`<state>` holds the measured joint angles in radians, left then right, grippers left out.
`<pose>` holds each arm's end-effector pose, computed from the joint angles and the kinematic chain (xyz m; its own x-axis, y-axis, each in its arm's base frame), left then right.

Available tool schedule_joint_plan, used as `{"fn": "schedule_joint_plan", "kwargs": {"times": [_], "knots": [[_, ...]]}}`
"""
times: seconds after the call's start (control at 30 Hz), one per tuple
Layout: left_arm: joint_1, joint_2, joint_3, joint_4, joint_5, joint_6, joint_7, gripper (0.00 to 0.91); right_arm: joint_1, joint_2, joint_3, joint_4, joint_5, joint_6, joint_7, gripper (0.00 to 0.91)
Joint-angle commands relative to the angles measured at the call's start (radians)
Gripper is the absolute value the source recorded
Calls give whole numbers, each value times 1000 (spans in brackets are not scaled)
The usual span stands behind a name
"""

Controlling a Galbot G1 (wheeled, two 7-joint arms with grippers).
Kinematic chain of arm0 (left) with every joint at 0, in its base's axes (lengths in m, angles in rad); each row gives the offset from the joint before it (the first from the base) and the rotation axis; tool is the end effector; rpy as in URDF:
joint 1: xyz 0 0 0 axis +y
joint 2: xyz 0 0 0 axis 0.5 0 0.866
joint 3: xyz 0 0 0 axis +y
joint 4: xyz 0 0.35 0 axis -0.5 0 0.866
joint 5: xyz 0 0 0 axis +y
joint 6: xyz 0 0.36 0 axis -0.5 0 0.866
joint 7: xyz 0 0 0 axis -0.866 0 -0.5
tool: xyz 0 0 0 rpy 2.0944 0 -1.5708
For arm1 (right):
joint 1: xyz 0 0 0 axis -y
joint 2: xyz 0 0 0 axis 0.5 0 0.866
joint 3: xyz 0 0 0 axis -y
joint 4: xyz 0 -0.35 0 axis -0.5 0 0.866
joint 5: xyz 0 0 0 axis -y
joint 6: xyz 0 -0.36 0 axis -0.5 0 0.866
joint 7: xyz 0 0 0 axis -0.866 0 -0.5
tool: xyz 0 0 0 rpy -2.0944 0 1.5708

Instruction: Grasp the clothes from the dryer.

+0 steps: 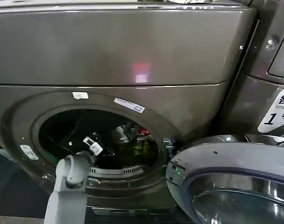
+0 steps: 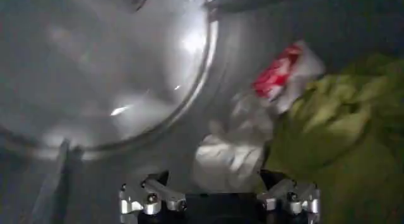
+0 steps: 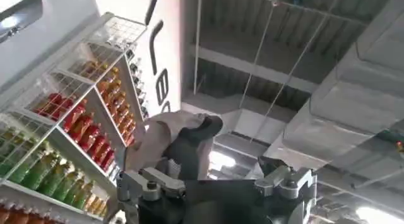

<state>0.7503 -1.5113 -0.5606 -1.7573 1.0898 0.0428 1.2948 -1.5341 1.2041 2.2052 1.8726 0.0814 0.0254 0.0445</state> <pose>0.4205 0.0299 -0.1662 -0.6620 0.3708 0.6513 0.7382 0.1719 0.6524 -0.0824 -0.4060 -0.0744 -0.1624 0.7601 -0.6292 0.9343 -0.0866 -0.3457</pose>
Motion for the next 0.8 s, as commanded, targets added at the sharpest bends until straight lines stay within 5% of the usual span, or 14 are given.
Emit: {"fn": "schedule_joint_plan", "kwargs": {"times": [0.03,0.8], "knots": [[-65,0,12,35,178,-82,53,907,3,-1,-1,-2,-1,1,0,907],[-126,-32,88,123,392,-101,52,907,23,-3,-17,-13,-18,4,-5,907]]}}
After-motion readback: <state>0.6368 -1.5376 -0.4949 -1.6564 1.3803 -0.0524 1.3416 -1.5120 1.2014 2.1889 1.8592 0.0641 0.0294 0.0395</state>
